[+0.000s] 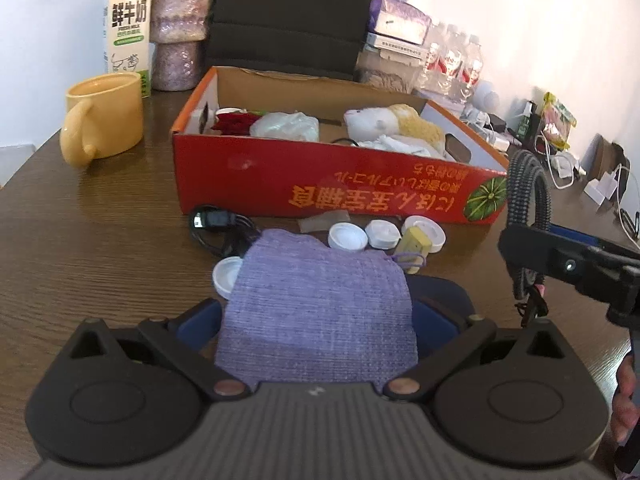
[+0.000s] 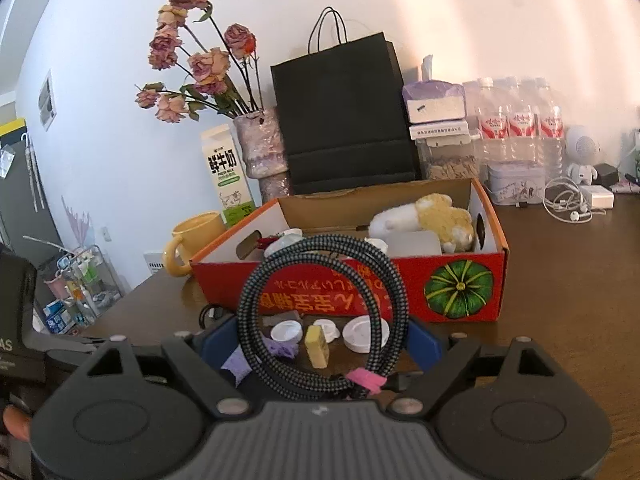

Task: Organize objects
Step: 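Grasp the purple cloth with the left tool while the right tool holds the braided cable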

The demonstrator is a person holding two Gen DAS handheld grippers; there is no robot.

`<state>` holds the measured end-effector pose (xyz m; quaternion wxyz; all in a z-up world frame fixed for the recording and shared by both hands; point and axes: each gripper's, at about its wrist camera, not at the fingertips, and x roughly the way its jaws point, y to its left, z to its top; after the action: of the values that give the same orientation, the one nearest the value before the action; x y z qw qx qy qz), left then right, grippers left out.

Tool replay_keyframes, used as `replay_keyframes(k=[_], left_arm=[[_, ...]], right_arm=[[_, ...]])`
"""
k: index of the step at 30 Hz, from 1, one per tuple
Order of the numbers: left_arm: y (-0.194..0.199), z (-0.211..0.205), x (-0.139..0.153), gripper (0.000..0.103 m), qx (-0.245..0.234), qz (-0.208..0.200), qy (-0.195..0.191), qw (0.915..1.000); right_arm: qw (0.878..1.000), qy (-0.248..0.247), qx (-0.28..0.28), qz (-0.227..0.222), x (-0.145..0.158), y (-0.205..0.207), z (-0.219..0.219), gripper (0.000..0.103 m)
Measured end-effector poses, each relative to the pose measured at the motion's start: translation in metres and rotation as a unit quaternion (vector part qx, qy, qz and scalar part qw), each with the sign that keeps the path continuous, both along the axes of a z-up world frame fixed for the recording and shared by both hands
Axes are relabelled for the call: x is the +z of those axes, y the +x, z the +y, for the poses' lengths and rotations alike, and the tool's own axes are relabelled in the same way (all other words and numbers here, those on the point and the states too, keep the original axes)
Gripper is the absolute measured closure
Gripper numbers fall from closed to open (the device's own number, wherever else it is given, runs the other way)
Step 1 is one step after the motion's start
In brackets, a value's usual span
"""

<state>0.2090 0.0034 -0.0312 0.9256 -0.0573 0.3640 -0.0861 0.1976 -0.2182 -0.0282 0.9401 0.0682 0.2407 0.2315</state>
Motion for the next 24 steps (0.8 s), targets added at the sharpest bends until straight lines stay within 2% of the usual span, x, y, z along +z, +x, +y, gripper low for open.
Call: replay_keyframes(k=[5, 11, 20, 22, 24], left_arm=[[0.0, -0.008, -0.002, 0.0, -0.003, -0.003, 0.007, 1.0], [-0.008, -0.014, 0.001, 0.015, -0.015, -0.018, 0.008, 0.9997], [-0.023, -0.009, 0.005, 0.043, -0.016, -0.04, 0.005, 0.9991], [-0.027, -0.007, 0.009, 0.064, -0.016, -0.052, 0.006, 0.9985], [-0.027, -0.005, 0.013, 0.071, -0.02, -0.057, 0.002, 0.9982]], right_arm=[[1.0, 0.002, 0.0, 0.004, -0.007, 0.001, -0.001, 0.016], [1.0, 0.0, 0.002, 0.005, -0.011, -0.002, -0.001, 0.016], [1.0, -0.011, 0.001, 0.008, -0.014, -0.005, 0.002, 0.015], [1.0, -0.013, -0.001, 0.008, -0.015, -0.005, 0.001, 0.015], [1.0, -0.016, -0.002, 0.01, -0.016, -0.005, 0.002, 0.015]])
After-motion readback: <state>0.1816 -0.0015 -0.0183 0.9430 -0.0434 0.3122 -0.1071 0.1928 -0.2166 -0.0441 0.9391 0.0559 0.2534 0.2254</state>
